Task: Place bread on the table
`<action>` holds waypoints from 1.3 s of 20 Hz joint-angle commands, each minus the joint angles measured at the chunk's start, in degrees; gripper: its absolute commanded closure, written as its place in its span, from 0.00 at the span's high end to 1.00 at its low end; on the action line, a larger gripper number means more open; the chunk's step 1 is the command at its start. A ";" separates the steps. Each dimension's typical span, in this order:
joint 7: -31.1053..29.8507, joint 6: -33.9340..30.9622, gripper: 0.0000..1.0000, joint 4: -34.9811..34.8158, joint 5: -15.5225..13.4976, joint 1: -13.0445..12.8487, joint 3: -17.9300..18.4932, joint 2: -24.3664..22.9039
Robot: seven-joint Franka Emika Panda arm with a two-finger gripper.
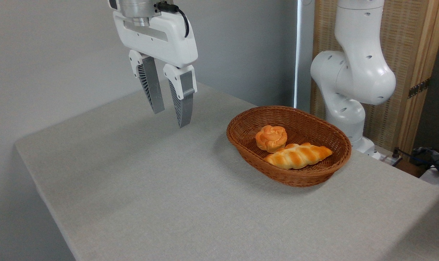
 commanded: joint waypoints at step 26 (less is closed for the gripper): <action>0.31 -1.68 1.00 -5.22 0.70 -0.18 0.01 -4.08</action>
